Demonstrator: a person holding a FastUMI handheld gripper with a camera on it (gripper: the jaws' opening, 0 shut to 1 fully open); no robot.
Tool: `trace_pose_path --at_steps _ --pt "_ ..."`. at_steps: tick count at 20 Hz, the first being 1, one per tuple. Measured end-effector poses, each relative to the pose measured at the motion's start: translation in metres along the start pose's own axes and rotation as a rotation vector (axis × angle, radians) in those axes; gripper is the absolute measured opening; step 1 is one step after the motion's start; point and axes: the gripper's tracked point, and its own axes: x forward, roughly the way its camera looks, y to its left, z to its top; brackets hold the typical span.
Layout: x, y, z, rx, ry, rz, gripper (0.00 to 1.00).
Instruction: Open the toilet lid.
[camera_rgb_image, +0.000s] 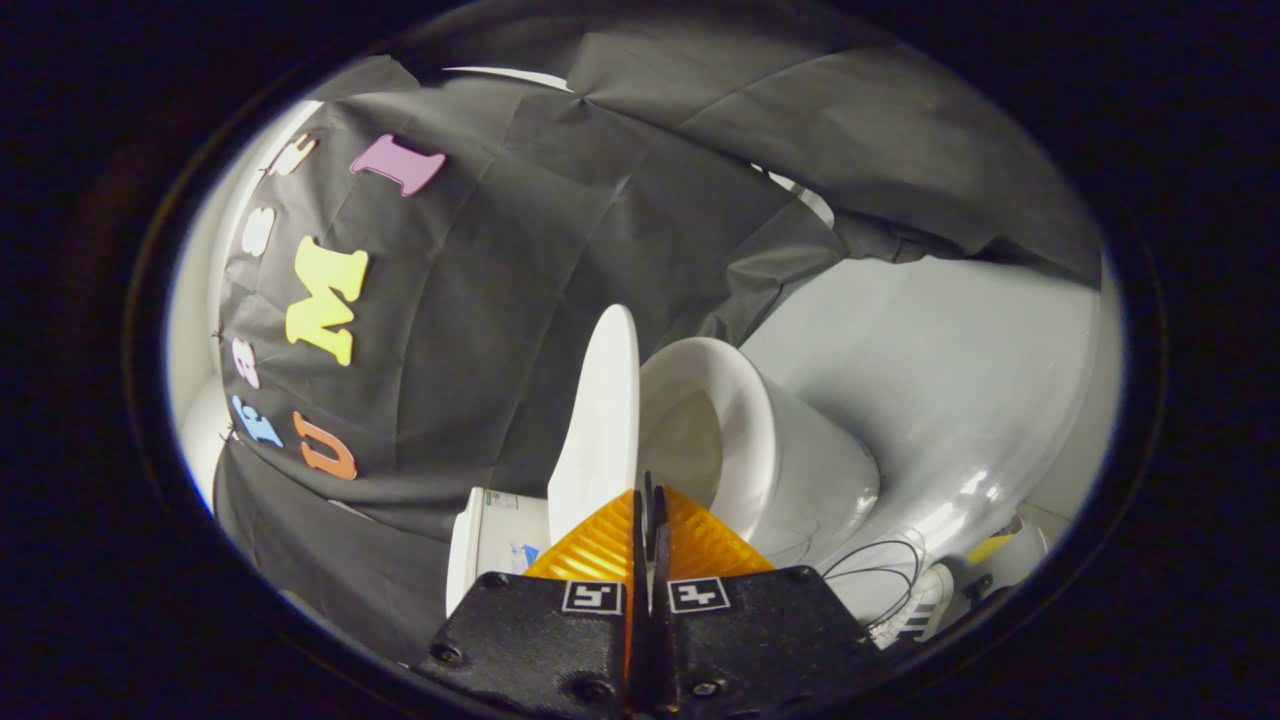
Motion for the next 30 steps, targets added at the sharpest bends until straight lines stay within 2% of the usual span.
trace_pose_path --at_steps 12,16,30 --pt "-0.013 0.058 -0.005 -0.124 -0.041 0.001 0.04" --pt "-0.018 0.073 -0.006 -0.192 -0.073 -0.033 0.04" --pt "-0.027 0.143 -0.020 -0.389 -0.123 -0.050 0.04"
